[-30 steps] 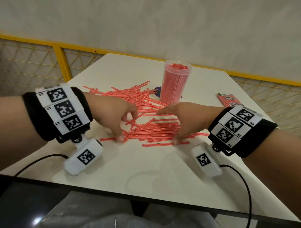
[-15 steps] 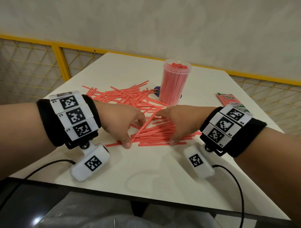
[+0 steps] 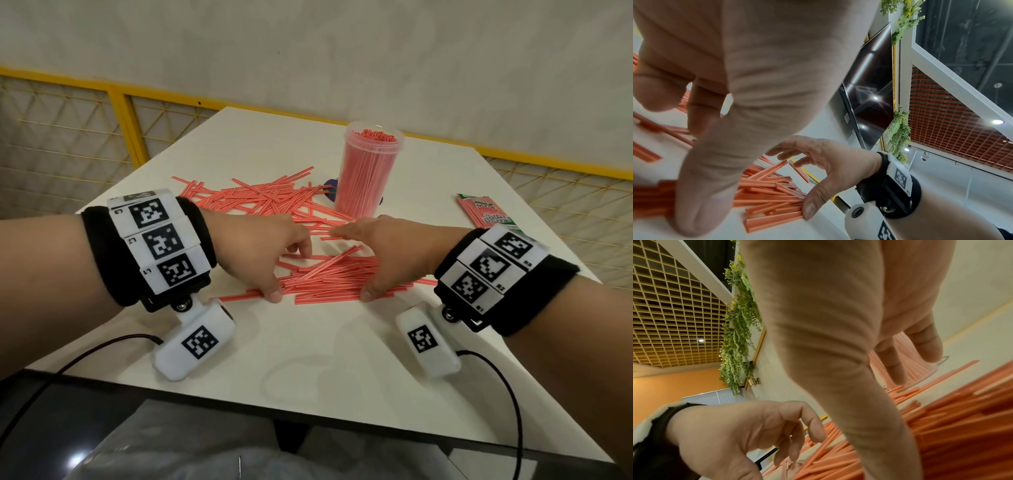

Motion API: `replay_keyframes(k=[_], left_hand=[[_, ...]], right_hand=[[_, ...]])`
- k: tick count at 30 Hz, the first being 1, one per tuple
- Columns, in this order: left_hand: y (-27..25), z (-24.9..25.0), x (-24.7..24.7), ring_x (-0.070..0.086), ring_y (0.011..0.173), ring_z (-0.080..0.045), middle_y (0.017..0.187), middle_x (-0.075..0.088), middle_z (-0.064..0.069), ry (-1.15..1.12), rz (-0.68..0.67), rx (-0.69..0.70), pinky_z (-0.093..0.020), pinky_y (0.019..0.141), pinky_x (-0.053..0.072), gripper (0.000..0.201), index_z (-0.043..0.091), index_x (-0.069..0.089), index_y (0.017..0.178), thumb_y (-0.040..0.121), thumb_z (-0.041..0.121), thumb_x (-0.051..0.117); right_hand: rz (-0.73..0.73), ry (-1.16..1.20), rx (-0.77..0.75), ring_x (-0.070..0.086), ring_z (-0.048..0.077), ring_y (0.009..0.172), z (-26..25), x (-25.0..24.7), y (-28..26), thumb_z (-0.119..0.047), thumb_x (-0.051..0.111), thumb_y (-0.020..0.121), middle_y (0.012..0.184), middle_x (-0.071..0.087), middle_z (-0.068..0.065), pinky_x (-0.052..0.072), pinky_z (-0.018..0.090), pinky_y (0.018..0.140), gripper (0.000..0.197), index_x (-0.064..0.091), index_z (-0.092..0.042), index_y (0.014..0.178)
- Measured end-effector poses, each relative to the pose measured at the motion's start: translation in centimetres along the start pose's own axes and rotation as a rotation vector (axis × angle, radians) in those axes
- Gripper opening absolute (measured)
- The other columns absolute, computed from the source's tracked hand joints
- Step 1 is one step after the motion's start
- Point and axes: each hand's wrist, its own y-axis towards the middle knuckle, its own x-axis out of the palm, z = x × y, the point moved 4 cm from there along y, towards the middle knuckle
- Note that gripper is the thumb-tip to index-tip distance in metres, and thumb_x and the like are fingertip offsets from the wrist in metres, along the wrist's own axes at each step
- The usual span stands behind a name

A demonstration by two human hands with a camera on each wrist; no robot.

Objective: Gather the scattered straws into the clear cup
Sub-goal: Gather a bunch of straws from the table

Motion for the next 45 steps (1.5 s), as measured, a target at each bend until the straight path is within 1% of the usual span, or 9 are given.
replay_keyframes(k=[3,6,11,20,24,29,35,41,45], left_hand=[[-0.2,-0.4,0.0,0.044,0.088,-0.004,0.116,0.037,0.014,0.040,-0.007,-0.019,-0.020,0.069,0.035,0.077,0.033,0.040,0.137,0.073,0.041,0.082],[-0.5,-0.6,0.1,0.052,0.092,-0.004,0.114,0.042,0.016,0.030,-0.049,-0.025,-0.022,0.074,0.042,0.075,0.032,0.043,0.138,0.073,0.032,0.082],[-0.1,-0.1,0.1,0.054,0.078,0.004,0.090,0.049,0.025,-0.038,-0.013,-0.033,-0.013,0.062,0.038,0.057,0.032,0.053,0.125,0.077,0.019,0.080],[-0.7,-1.6,-1.1,0.050,0.080,-0.001,0.110,0.057,0.016,0.120,0.053,-0.076,-0.018,0.066,0.036,0.046,0.028,0.056,0.124,0.083,0.023,0.075],[-0.2,-1.8,-0.7,0.050,0.077,-0.001,0.111,0.062,0.011,0.140,0.102,-0.063,-0.014,0.062,0.034,0.031,0.026,0.060,0.120,0.091,0.016,0.064],[0.5,-0.9,-0.8,0.053,0.072,0.003,0.095,0.066,0.011,0.142,0.108,-0.045,-0.011,0.057,0.035,0.028,0.025,0.064,0.108,0.088,0.006,0.058],[0.5,-0.1,-0.7,0.061,0.083,-0.013,0.093,0.066,0.006,0.139,0.043,-0.022,-0.025,0.067,0.046,0.026,0.025,0.058,0.108,0.090,0.007,0.053],[0.5,0.6,-0.9,0.058,0.071,-0.006,0.082,0.062,0.012,0.059,0.034,-0.022,-0.023,0.061,0.043,0.028,0.029,0.051,0.105,0.091,0.005,0.046],[1.0,1.8,-0.8,0.057,0.073,-0.002,0.083,0.064,0.012,0.043,0.060,0.012,-0.021,0.062,0.043,0.028,0.030,0.053,0.106,0.090,0.007,0.048]], right_hand=[[-0.020,-0.025,-0.005,0.046,0.008,0.115,-0.3,0.1,-0.1,-0.042,0.081,0.069,0.139,0.048,-0.009,0.031,0.022,0.089,0.087,0.037,-0.034,0.144],[-0.019,-0.039,-0.030,0.046,0.006,0.101,-0.5,0.1,-0.3,-0.040,0.078,0.073,0.127,0.054,-0.010,0.035,0.023,0.085,0.069,0.049,-0.031,0.135],[-0.001,-0.025,-0.056,0.048,0.005,0.095,-1.0,0.1,-0.2,-0.037,0.076,0.077,0.121,0.057,-0.010,0.036,0.022,0.082,0.057,0.055,-0.032,0.129],[-0.070,-0.038,0.164,0.051,0.014,0.105,1.6,-0.1,-2.4,-0.038,0.087,0.062,0.129,0.051,-0.006,0.038,0.026,0.082,0.095,0.037,-0.035,0.142],[-0.081,-0.124,0.248,0.052,0.017,0.091,2.6,0.3,-2.9,-0.020,0.081,0.071,0.108,0.059,-0.004,0.040,0.026,0.074,0.084,0.035,-0.028,0.142],[-0.035,-0.090,0.228,0.053,0.014,0.081,2.9,0.3,-3.0,-0.017,0.080,0.071,0.076,0.054,-0.012,0.040,0.025,0.072,0.072,0.044,-0.027,0.133],[-0.003,-0.109,0.179,0.049,0.007,0.072,3.0,0.4,-3.2,-0.015,0.067,0.082,0.076,0.049,-0.015,0.038,0.023,0.067,0.051,0.050,-0.032,0.127],[0.010,-0.047,0.120,0.054,0.008,0.072,2.2,0.1,-3.3,-0.015,0.059,0.086,0.079,0.060,-0.012,0.048,0.026,0.072,0.039,0.056,-0.029,0.122],[0.053,-0.003,0.102,0.056,0.007,0.070,1.4,-0.3,-2.7,-0.002,0.055,0.079,0.082,0.063,-0.008,0.054,0.030,0.071,0.048,0.058,-0.028,0.120]])
